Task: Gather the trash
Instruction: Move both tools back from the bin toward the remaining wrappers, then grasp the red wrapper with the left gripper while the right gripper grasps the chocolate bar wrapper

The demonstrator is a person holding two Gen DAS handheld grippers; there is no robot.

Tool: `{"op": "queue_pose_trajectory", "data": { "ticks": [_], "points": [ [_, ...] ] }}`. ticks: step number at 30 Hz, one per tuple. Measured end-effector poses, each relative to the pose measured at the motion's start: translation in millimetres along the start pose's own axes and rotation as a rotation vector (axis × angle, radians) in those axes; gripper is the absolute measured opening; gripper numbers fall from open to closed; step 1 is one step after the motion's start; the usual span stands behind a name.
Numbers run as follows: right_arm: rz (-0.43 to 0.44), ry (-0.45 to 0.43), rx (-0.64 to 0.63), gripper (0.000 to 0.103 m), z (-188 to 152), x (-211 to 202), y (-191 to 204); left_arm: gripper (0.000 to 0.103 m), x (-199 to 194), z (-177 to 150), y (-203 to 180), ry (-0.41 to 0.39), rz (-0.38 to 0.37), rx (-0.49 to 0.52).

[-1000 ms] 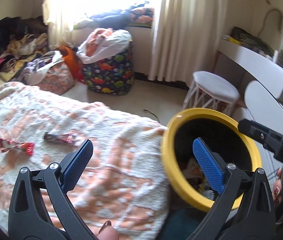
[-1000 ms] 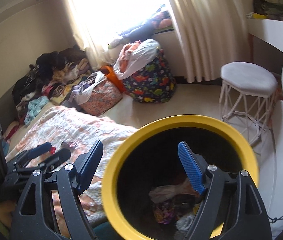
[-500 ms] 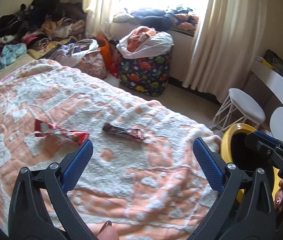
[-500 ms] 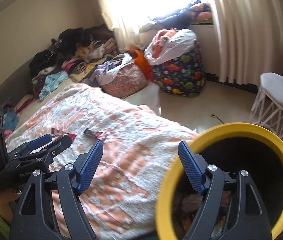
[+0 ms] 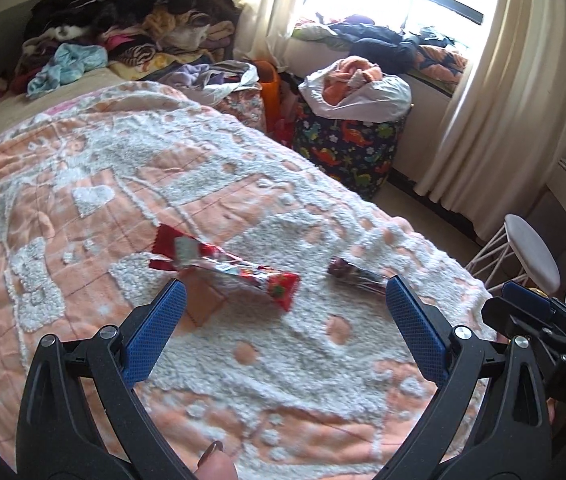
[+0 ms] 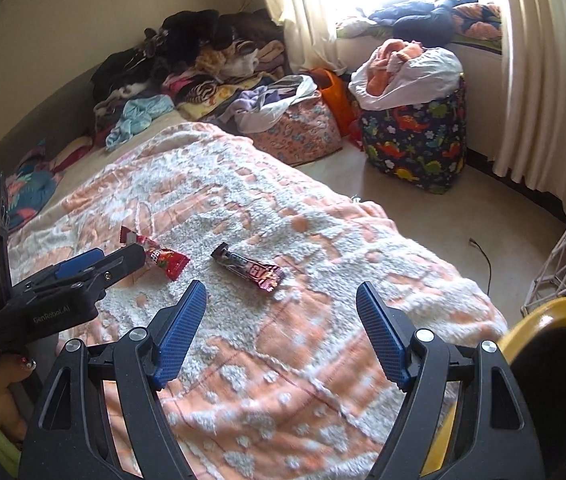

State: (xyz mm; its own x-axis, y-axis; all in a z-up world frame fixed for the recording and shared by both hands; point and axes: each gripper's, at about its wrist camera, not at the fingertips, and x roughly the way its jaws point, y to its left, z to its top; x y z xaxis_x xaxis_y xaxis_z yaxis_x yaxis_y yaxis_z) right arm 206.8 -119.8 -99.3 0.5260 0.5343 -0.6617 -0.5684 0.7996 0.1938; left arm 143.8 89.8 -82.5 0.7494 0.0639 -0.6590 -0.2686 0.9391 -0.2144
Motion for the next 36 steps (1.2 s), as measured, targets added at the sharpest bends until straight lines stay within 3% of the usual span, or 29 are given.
{"op": "queue_pose_trajectory", "data": {
  "ticks": [9,16,20,22,24,28,36],
  "points": [
    [0.026,0.075,-0.075,0.074,12.5,55.1,16.4,0.09,29.8,3.6,27.5,0.047,0.002,-0.07],
    [0.02,0.173,-0.149,0.066,15.5,100.1,25.0,0.072,53.0,4.0,39.6,0.092,-0.003,-0.143],
    [0.028,0.212,-0.166,0.048,13.5,118.4,27.0,0.055,59.1,6.0,44.3,0.098,-0.007,-0.163],
    [0.033,0.209,-0.162,0.045,13.2,120.0,26.5,0.048,60.8,6.8,46.5,0.097,-0.002,-0.171],
    [0.043,0.202,-0.157,0.034,12.8,117.8,26.2,0.039,61.4,7.1,49.0,0.096,-0.002,-0.179],
    [0.073,0.192,-0.128,0.028,12.0,109.4,23.4,0.024,57.1,8.4,48.5,0.094,-0.012,-0.177],
    [0.104,0.147,-0.038,0.025,8.2,72.8,10.0,0.012,33.6,14.8,24.2,0.061,-0.081,-0.115]
  ]
}}
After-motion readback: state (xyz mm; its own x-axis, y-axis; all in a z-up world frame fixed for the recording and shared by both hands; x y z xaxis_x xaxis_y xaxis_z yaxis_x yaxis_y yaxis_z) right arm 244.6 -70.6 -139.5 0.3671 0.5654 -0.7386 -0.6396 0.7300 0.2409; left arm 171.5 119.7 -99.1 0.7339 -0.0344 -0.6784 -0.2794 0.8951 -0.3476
